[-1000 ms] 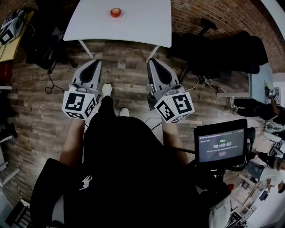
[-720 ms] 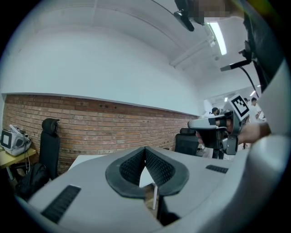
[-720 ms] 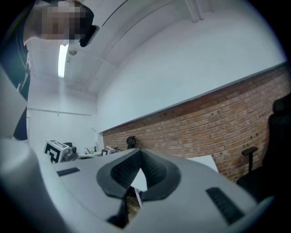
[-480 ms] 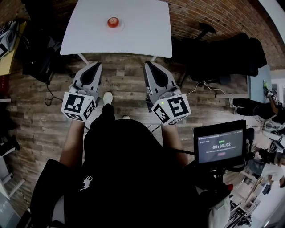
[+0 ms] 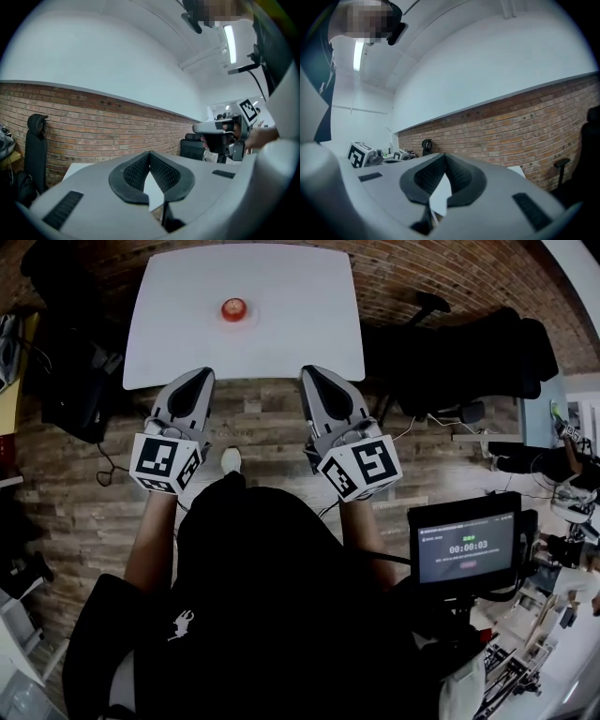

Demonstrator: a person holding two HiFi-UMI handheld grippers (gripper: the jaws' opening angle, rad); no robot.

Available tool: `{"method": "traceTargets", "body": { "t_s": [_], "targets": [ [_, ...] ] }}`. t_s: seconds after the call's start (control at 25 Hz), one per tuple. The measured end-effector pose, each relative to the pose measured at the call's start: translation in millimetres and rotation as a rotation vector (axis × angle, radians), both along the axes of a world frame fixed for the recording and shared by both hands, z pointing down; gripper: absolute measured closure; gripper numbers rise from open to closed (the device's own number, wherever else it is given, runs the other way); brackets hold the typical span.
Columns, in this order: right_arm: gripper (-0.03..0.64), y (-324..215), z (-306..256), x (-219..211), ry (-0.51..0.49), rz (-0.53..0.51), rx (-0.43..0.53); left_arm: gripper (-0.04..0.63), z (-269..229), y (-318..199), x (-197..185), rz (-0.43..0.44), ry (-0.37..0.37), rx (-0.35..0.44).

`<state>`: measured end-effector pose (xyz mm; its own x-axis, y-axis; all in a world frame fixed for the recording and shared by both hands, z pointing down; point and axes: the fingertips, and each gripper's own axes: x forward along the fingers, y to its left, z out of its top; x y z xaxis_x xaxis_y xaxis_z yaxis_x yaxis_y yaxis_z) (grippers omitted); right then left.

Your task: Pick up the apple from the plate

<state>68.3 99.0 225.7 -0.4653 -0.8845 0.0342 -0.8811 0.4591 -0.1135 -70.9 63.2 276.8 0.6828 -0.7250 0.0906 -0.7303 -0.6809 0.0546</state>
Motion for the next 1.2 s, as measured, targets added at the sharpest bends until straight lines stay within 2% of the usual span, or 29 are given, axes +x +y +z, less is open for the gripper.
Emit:
{"method": "traceTargets", "body": {
  "t_s": [0.32, 0.6, 0.88, 1.2],
  "targets": [
    [0.612, -41.1, 5.3, -15.4, 0.003, 0.028, -0.023, 0.589, 7.8, -47.1, -2.1, 0.093, 0.002, -0.022],
    [0.612, -82.1, 20.2, -42.9, 0.000, 0.042, -0.036, 0.589, 30.2, -94.8, -27.5, 0.115, 0.014, -0.044],
    [0.612, -98.4, 13.9, -61.6, -0.004, 0.032, -0.037, 0.589, 31.1, -109.3, -37.9, 0.141, 0.031, -0.067],
    [0.612, -99.9, 12.0, -63.1, -0.003, 0.028, -0.043, 0.589, 30.3, -106.8, -40.3, 0.141, 0.029, -0.075]
  ]
}}
